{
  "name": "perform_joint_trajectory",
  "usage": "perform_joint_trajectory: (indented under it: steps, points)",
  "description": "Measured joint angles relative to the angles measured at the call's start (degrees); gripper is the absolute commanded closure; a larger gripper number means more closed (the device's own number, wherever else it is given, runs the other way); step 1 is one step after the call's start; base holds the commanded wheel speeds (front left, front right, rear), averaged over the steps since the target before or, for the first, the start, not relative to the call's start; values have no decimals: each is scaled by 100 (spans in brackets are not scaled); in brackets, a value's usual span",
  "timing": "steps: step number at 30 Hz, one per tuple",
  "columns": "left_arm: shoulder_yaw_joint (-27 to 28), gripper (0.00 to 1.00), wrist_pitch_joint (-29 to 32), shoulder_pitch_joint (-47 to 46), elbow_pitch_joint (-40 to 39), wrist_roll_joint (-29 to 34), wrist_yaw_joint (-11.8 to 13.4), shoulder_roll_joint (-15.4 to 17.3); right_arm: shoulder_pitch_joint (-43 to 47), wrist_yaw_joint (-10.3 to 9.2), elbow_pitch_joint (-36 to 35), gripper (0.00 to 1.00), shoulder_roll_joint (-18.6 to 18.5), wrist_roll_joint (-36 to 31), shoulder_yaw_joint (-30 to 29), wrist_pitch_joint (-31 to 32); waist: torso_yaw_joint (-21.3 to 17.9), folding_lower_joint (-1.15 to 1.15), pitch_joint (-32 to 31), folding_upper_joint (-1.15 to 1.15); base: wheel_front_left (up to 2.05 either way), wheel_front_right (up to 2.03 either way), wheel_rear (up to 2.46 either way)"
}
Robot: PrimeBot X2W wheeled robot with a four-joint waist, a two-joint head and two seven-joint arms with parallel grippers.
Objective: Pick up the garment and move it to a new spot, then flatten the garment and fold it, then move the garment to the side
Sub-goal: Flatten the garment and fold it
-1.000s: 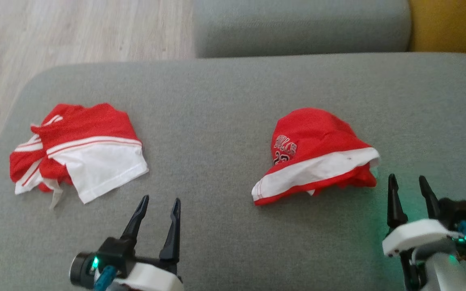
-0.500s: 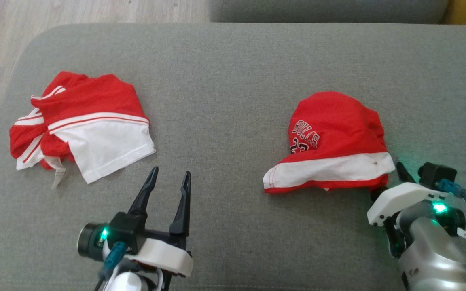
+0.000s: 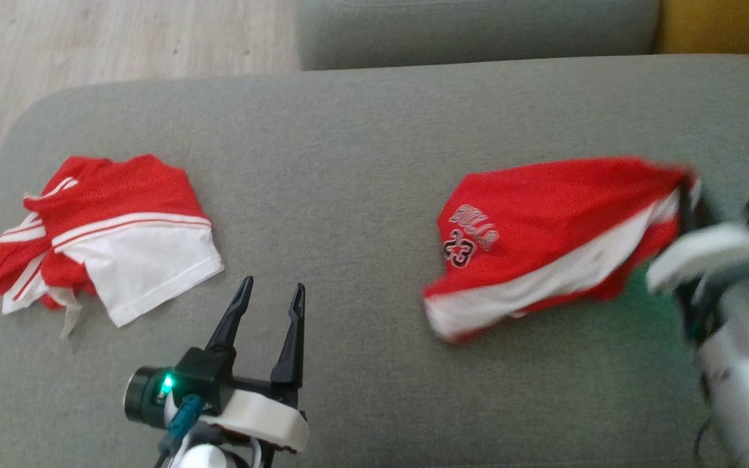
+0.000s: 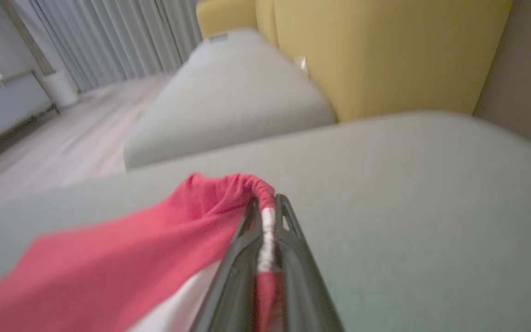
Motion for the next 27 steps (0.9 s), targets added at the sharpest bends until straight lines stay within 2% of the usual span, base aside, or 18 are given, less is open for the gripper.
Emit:
perform_joint_trajectory:
  steps: [5,8,10,13,16,17,22,26,27]
  points:
    - [-84,0,0,10,-1,-16,1,0,-474,0,-1558,100,-118,-517,-413,-20,-158,0,-185,0,0,0,0]
    - [-124,0,0,47,-3,-20,-1,0,-510,0,-2307,100,-71,-804,-330,-63,-189,0,-290,0,0,0,0]
    - [-138,0,1,116,-1,-70,-10,0,-503,0,-2503,100,12,-867,-66,-64,-163,-1,-329,0,0,0,0]
    - [-166,0,0,129,5,-77,-35,0,-427,0,-2590,100,130,-854,508,11,-57,0,-353,0,0,0,0]
    - [-158,0,0,130,24,-132,-69,1,-118,0,-2643,100,307,-620,1318,258,75,-1,-355,0,0,0,0]
    - [-158,0,0,130,24,-132,-69,1,-118,0,-2643,100,307,-620,1318,258,75,-1,-355,0,0,0,0]
    - [-143,0,0,131,59,-178,-135,1,665,0,-2482,100,489,-165,2861,523,284,0,-307,0,0,0,0]
    - [-143,0,0,131,94,-215,-166,1,890,0,-2364,100,579,293,4109,573,414,0,-270,0,0,0,0]
    - [-143,0,0,131,103,-226,-166,1,887,0,-2368,69,598,413,4378,572,435,0,-266,0,0,0,0]
